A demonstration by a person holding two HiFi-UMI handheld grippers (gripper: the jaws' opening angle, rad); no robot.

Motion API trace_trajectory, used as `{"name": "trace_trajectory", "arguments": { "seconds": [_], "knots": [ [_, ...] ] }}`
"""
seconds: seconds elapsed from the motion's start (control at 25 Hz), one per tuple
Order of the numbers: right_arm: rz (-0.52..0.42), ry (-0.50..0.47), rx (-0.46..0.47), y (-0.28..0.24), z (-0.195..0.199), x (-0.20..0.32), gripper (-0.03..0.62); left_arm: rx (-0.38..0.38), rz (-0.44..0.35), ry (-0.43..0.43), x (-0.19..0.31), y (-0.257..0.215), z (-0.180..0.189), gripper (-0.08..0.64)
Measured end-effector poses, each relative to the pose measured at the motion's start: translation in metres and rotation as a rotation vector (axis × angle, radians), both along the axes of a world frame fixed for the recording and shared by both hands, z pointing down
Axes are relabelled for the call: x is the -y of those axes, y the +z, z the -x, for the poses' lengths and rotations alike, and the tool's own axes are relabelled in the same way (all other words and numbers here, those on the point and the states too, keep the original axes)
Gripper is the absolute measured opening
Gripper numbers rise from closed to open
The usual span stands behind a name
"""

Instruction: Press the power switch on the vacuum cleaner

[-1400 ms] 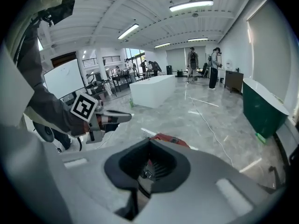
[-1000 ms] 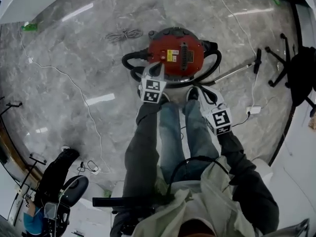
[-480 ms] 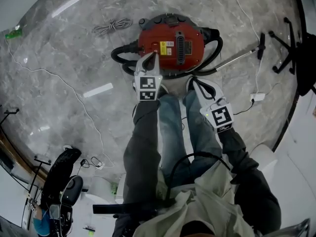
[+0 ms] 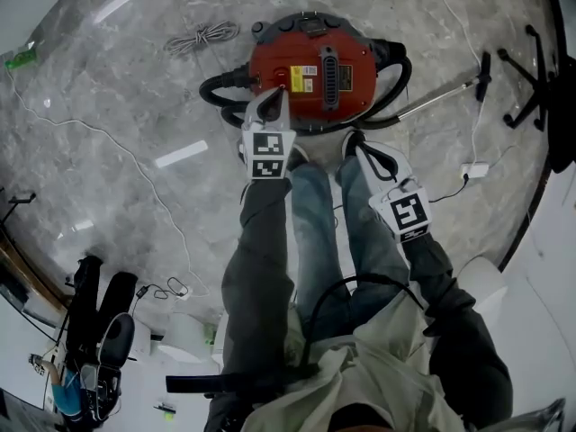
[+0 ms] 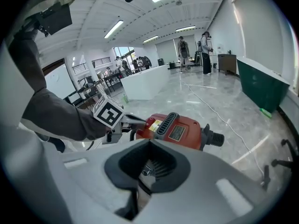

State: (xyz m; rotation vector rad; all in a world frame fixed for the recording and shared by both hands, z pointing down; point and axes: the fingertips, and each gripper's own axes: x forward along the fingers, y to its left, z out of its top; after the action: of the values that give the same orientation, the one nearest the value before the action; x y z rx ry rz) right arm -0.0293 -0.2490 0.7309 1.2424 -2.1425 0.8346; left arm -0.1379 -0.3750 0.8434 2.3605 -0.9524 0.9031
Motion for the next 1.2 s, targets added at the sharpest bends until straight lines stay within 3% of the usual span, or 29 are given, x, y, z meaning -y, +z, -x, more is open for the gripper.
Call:
{"name": "trace_trajectory", "arguments": {
  "seconds": [0.12, 0.2, 0.4, 0.88, 1.2],
  "knots": [
    [0.003, -0.005, 0.013, 0.001, 0.002, -0.001, 0.002, -0.015, -0.104, -0.037, 0.014, -0.013, 0.003, 0.003],
    [0.002, -0.010, 0.016, 0.003, 0.002, -0.002, 0.002, -0.022, -0.121, -0.031, 0.026, -0.016, -0.002, 0.003],
    [0.027, 0.007, 0.018, 0.006, -0.006, -0.010, 0.002, 0.011, -0.109, 0.008, 0.041, -0.010, -0.013, 0.003],
    [0.050, 0.042, 0.023, 0.017, -0.017, -0.012, 0.002, -0.024, -0.126, -0.066, 0.043, -0.007, -0.011, 0.005],
    [0.064, 0.036, 0.037, 0.016, -0.014, -0.019, 0.002, -0.020, -0.078, -0.094, 0.046, 0.000, -0.011, 0.005]
  ]
}}
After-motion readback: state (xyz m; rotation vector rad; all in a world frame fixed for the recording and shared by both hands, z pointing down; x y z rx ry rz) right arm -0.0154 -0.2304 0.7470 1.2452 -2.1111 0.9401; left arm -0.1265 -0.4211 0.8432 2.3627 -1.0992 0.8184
